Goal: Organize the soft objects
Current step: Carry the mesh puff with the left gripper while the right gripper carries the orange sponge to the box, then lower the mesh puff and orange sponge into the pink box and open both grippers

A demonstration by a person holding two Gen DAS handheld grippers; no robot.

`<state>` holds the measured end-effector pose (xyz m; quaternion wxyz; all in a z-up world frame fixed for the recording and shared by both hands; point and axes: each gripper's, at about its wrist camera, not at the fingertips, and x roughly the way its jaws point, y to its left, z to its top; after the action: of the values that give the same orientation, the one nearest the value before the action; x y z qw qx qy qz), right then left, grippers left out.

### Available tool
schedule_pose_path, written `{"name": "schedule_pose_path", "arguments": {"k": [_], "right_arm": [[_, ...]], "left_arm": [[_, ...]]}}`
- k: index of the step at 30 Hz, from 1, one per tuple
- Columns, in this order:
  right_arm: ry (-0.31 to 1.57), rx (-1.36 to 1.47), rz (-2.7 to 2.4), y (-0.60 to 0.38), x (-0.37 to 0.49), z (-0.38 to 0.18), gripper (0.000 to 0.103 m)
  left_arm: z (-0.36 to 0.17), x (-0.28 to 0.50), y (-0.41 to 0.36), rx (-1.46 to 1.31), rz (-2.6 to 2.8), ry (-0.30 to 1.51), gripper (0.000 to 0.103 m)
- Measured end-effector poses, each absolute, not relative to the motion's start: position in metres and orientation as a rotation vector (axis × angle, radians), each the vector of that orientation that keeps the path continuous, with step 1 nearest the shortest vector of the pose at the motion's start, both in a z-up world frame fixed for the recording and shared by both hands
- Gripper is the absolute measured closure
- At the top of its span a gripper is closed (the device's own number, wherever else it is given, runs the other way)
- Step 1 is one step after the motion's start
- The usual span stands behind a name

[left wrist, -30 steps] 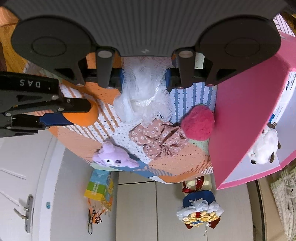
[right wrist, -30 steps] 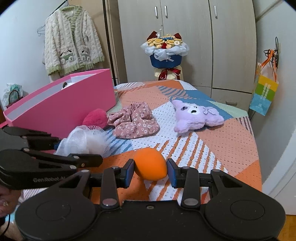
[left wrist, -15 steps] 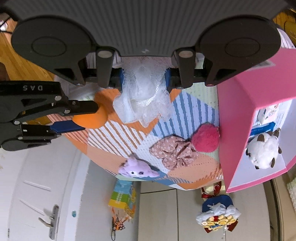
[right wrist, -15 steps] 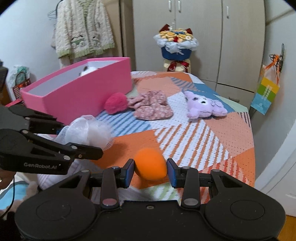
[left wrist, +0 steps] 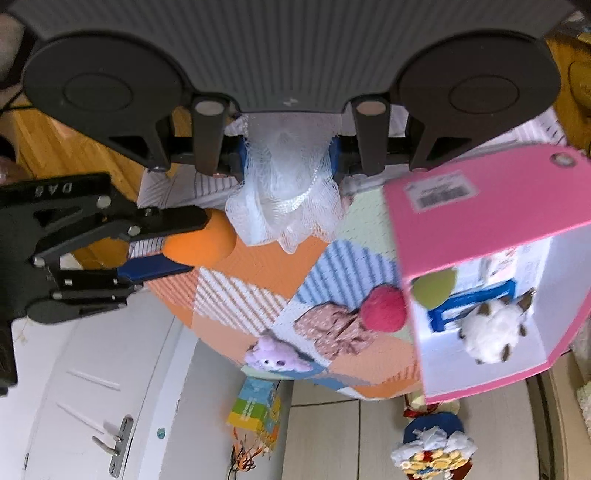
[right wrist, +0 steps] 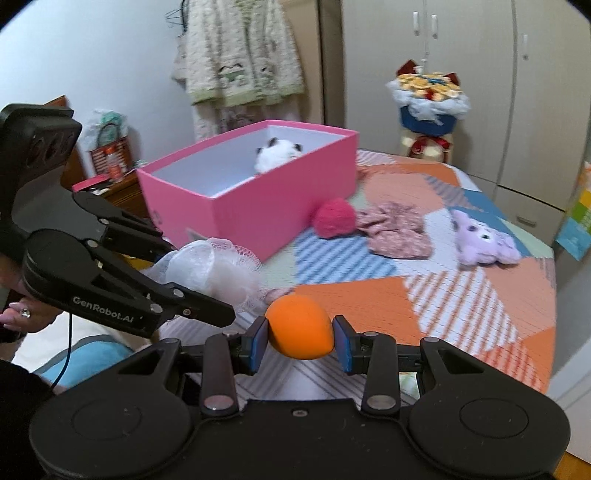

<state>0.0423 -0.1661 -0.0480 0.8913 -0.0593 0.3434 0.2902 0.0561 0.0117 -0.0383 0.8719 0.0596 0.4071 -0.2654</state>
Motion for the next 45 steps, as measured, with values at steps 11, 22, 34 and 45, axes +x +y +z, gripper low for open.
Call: {"name": "schedule_pose_path", "arguments": {"k": [11, 22, 34, 45], "right_arm": [[0.634, -0.147, 0.766, -0.116, 0.049, -0.013, 0.060], [0.550, -0.217, 0.744, -0.060, 0.120, 0.025, 0.060], [0.657, -0.342, 0.715, -0.016, 0.228, -0.011, 0.060], [0.748, -0.482, 0.820, 0.019, 0.255, -0.046, 0.060]], "left_arm": [[0.005, 0.047, 0.072, 0.082, -0.492, 0.801, 0.066], [0.035, 0.111, 0.108, 0.023, -0.432, 0.684, 0.066], [0.009, 0.220, 0.133, 0.126, -0.239, 0.726, 0.064], [-0.026, 0.256, 0.120, 0.269, -0.236, 0.837, 0.051]]}}
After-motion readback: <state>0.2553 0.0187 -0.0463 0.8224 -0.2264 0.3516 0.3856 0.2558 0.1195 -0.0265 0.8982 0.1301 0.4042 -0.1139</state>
